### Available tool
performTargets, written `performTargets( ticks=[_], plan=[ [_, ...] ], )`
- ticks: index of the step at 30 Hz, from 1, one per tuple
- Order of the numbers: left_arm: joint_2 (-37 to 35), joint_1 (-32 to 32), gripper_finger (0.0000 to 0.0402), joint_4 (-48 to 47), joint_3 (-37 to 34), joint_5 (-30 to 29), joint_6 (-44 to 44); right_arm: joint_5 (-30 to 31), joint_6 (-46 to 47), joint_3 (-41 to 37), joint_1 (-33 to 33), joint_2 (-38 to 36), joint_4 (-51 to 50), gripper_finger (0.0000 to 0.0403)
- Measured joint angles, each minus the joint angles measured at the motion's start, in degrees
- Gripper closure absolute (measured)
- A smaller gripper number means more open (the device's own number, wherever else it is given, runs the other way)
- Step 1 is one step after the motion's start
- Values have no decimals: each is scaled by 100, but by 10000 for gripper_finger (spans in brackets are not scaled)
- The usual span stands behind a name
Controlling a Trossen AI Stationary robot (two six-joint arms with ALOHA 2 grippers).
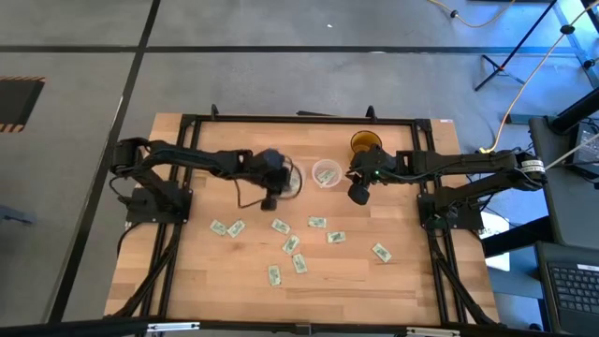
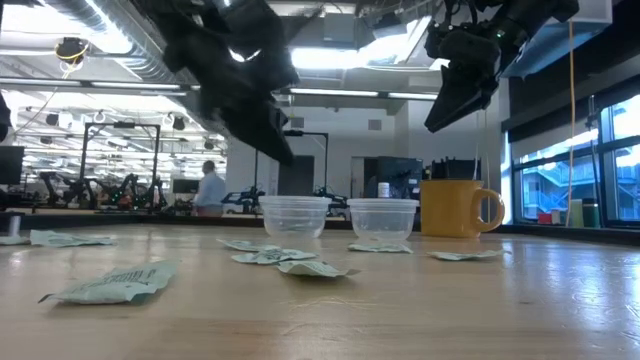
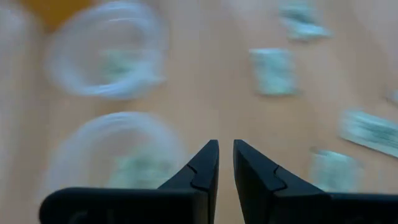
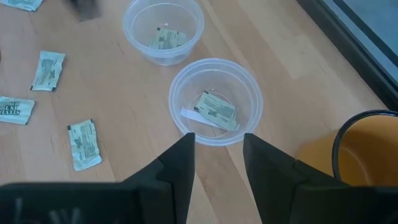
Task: Pick and place Stevia / Truvia into bins
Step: Put the stevia packet into the left transparent container
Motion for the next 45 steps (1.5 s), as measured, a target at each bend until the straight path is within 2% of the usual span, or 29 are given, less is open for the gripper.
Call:
performTargets(
  ticks=[9, 13, 15, 31, 42, 45],
  plan=[
    [137, -1218, 368, -297, 2, -30, 45, 0, -35, 0, -2, 0, 10, 264],
    [210, -1490, 364, -318, 5, -577, -257, 0, -15, 0, -2, 0, 25, 264],
    [287, -1525, 361, -466, -7, -749, -293, 0, -15, 0, 0, 0, 33, 264],
    [1311, -1497, 340, -390, 27, -687, -450, 0, 53, 0, 0, -2, 36, 264],
    [1433, -1484, 395, -396, 26, -704, -430, 0, 33, 0, 0, -2, 34, 264],
    [1343, -1484, 397, -440, 15, -716, -383, 0, 33, 0, -2, -2, 34, 264]
  ],
)
